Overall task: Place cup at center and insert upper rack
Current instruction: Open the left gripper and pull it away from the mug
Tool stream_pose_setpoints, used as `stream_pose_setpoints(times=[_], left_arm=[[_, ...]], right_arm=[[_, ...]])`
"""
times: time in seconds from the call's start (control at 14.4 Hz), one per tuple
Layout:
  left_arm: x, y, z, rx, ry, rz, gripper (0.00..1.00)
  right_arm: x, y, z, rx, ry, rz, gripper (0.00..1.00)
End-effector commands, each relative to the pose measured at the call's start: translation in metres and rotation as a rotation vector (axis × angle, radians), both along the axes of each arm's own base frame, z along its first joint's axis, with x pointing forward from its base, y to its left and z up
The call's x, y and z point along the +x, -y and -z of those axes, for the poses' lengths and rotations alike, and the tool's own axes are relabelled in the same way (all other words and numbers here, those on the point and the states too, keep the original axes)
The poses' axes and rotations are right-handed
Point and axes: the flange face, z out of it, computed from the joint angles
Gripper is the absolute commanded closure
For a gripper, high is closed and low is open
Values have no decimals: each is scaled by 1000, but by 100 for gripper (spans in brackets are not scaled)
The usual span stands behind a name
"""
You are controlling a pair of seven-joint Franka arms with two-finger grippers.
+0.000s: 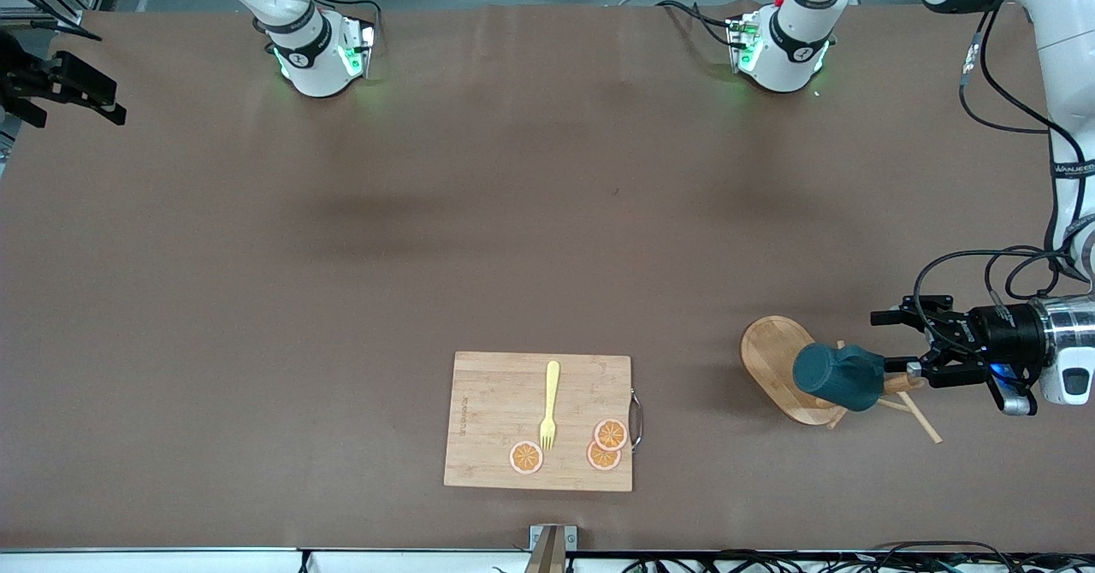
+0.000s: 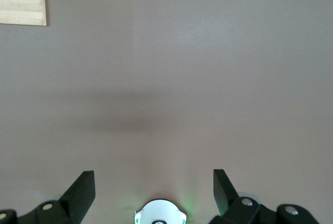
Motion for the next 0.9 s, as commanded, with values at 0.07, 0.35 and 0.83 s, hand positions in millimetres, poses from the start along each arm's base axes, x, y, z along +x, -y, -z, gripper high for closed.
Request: stream_pose_setpoints(times=[0.07,0.35,0.83], left_arm=[[-13,54,-63,148,35,109,0],[-33,87,-115,376,108,228,0],[-61,159,-150,845,221,487,0]], right_arm=[[-8,3,-2,-7,11,-6,0],[-8,3,-2,-7,11,-6,0],[-8,3,-2,-7,11,-6,0]])
